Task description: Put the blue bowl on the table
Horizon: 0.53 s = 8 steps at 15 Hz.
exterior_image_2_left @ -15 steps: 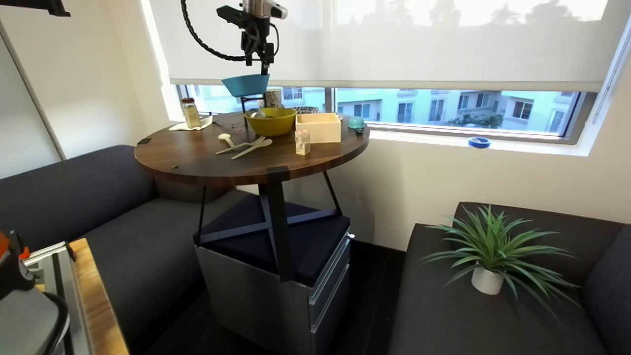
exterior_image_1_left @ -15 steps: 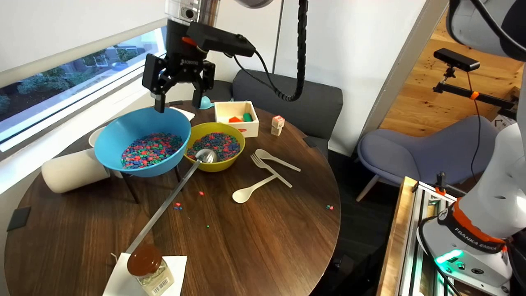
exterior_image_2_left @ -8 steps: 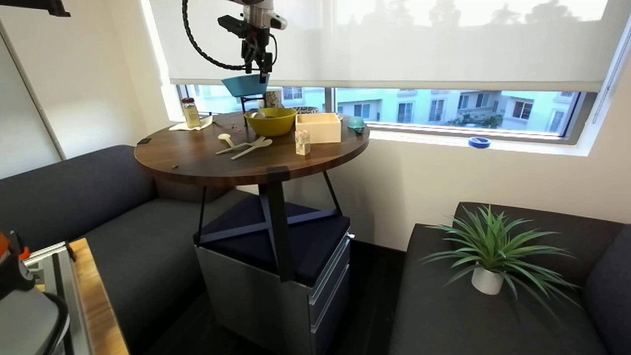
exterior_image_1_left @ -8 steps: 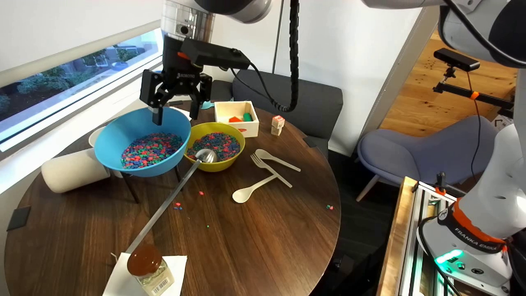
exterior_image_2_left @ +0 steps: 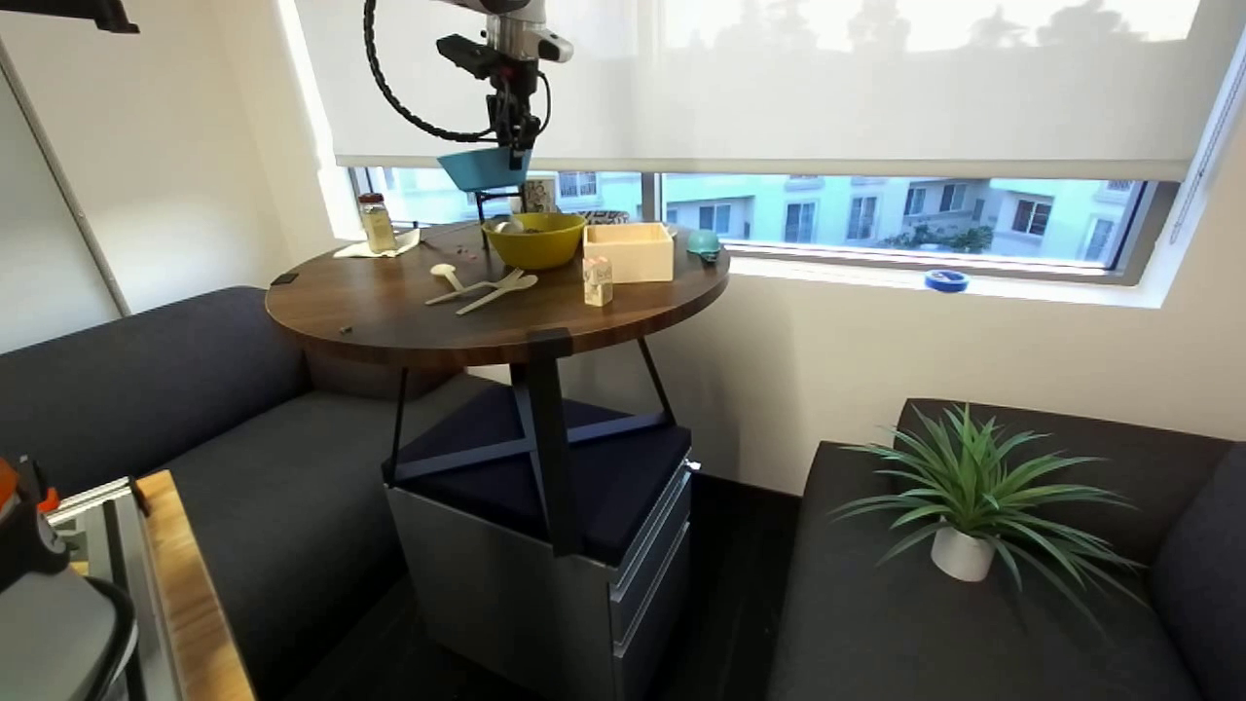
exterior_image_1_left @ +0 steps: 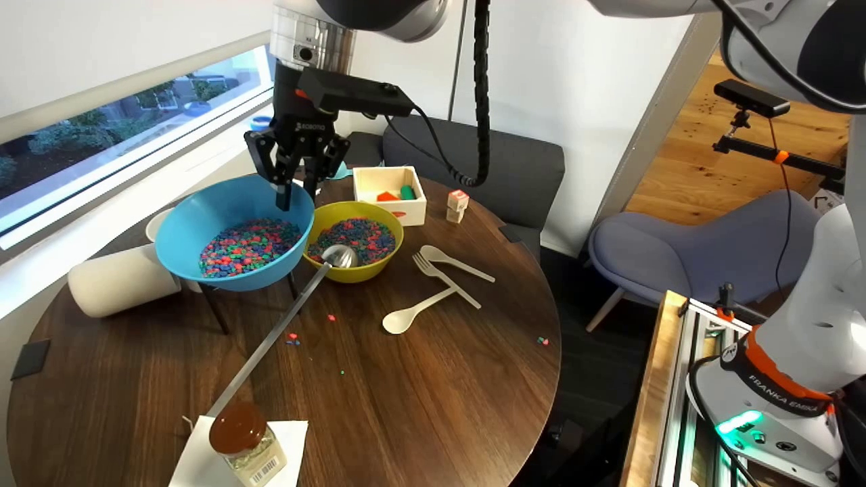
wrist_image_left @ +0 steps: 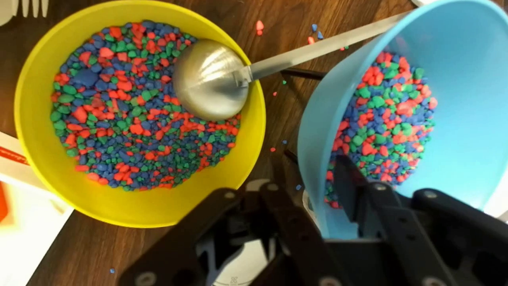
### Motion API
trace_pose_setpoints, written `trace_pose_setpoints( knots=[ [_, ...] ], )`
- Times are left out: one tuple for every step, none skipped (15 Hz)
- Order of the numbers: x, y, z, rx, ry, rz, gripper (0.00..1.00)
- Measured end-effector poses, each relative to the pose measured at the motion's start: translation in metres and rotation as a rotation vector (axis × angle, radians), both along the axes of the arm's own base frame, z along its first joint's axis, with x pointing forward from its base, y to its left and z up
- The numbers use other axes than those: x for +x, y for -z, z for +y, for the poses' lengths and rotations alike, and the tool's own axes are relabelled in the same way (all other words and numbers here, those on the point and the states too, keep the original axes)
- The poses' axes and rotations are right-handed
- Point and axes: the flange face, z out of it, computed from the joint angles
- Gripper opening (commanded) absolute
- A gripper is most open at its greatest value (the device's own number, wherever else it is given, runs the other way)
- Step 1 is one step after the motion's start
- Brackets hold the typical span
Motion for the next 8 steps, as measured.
trace_pose_setpoints(
  knots=[
    [0.0006,0.0002,-0.0013,-0.002,0.004,0.0,0.01],
    [0.0009,0.0005,-0.0021,-0.002,0.006,0.001,0.0],
    [0.0009,0.0009,-0.0024,-0.002,0.007,0.002,0.0],
    [0.0009,0.0009,-0.0024,-0.002,0.007,0.001,0.0],
    [0.0009,0.0001,-0.0018,0.002,0.008,-0.001,0.01],
    [0.0011,0.0005,-0.0017,0.004,0.009,-0.001,0.01],
    [0.0012,0.0009,-0.002,0.007,0.01,0.0,0.01],
    [0.0015,0.0012,-0.0026,0.011,0.012,0.001,0.01]
  ],
)
